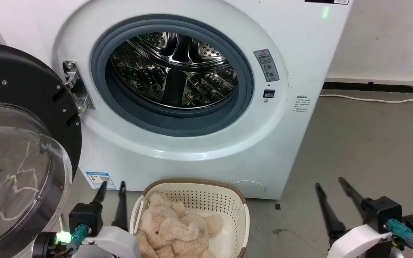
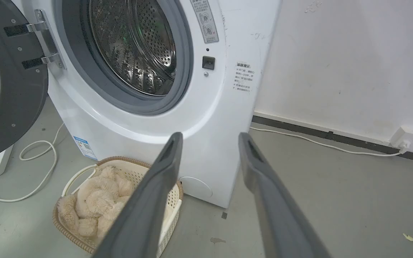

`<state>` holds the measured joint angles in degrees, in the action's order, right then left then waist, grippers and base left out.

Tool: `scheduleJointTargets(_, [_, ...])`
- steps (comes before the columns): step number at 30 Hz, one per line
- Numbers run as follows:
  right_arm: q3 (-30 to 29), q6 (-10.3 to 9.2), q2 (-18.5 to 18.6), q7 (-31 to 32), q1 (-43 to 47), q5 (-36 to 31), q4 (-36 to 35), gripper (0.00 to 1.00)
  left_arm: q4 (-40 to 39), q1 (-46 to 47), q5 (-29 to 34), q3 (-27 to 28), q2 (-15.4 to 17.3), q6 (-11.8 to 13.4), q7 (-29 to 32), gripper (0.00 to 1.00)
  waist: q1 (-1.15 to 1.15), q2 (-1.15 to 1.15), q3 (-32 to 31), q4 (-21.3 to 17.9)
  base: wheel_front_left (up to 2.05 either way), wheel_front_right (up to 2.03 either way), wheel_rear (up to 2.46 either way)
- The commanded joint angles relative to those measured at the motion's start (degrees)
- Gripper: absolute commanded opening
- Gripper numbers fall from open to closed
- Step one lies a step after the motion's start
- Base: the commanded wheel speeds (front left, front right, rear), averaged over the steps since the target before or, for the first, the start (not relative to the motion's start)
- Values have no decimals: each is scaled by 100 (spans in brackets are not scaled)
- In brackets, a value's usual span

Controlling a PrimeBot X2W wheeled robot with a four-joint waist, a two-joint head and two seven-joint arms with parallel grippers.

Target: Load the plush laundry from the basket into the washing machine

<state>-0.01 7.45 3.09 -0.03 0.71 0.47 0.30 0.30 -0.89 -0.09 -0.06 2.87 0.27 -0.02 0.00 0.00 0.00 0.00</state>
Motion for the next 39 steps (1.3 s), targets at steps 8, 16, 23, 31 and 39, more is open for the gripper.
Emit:
scheduleJointTargets(8, [-26,0,3,-96,33,131,-39,100,-2,28,-16,-132,1,21,-96,100,0,0,46,-11,0,0,0])
scheduleJointTargets(16, [-73,0,0,-180,18,285,-55,100,87,96,-11,-274,2,31,-180,100,0,0,210,-54,0,0,0])
scheduleJointTargets(23, [-86,1,11,-275,-65,481,-59,100,517,289,-7,-478,5,-34,-202,100,0,0,505,-160,0,0,0])
scheduleJointTargets(31, [-61,1,22,-359,-152,681,-43,100,952,524,-56,-601,10,-85,-125,100,0,0,799,-285,0,0,0])
scheduleJointTargets(39, [-29,1,21,-455,-273,913,-5,100,1462,847,-36,-782,90,-117,-15,100,0,0,1134,-454,0,0,0])
